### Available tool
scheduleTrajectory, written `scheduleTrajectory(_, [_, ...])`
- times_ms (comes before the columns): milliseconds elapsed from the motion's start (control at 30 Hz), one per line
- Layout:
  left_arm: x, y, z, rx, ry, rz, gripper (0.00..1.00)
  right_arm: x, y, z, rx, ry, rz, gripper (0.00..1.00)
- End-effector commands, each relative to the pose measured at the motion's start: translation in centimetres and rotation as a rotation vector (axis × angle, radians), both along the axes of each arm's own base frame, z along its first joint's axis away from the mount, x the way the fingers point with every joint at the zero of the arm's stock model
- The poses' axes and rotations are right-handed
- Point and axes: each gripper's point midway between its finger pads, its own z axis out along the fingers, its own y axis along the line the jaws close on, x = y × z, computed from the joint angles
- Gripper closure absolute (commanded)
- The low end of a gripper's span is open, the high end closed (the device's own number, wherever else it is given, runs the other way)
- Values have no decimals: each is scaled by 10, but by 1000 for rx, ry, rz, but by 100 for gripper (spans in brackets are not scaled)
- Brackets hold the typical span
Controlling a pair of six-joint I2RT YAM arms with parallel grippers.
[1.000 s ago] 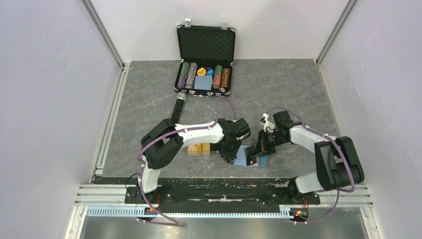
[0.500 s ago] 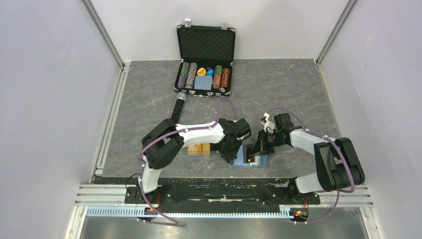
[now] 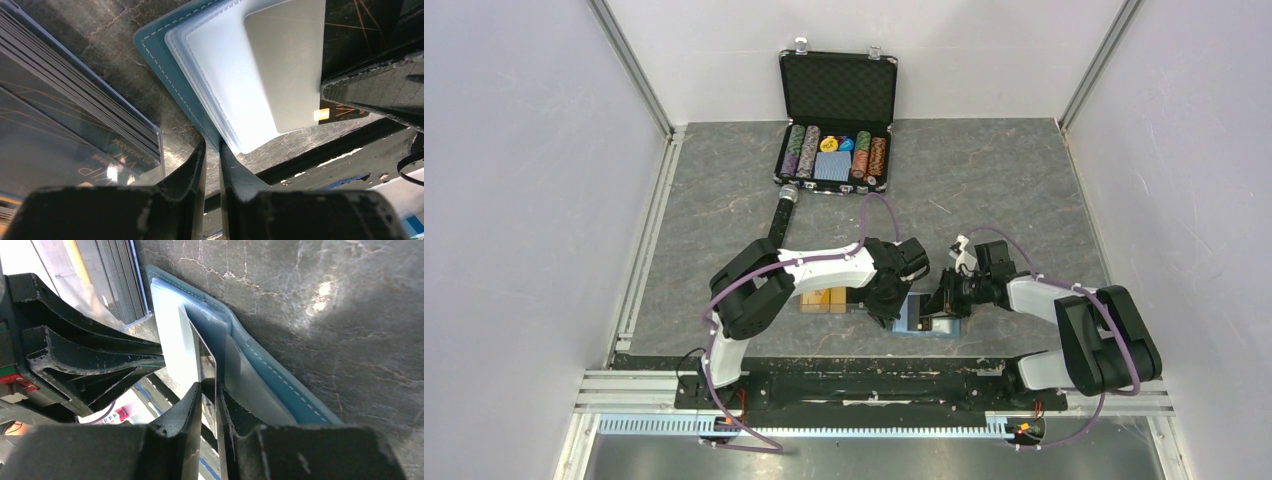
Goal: Put the credit cards into the card holder
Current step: Insert the credit card into the card holder.
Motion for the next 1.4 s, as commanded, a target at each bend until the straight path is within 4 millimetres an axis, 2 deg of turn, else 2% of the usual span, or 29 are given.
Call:
scheduleTrajectory(0, [0,-5,-5,5,-17,-40,79,-2,-5,-12,-80,-11,-18,81])
scheduleTrajectory(300, [2,-7,0,-5,-29,-37,81,11,-33,1,-296,-83,0,58])
scheduleTrajectory(467, [4,-8,2,-10,-34,-37,82,13,-38,8,-337,-103,24,46])
scheduleTrajectory(733, [2,-8,0,-8,-27,-45,83,6,-19,1,-236,-85,39,52])
scheduleTrajectory(933, [0,-9,-1,-9,-19,-49,84,5,-1,1,-165,-68,83,68])
scheduleTrajectory(1133, [2,-11,1,-15,-27,-48,84,13,24,19,-97,-108,122,69])
scheduleTrajectory(1367, [4,-12,6,-22,-39,-46,83,4,40,27,-7,-83,115,71])
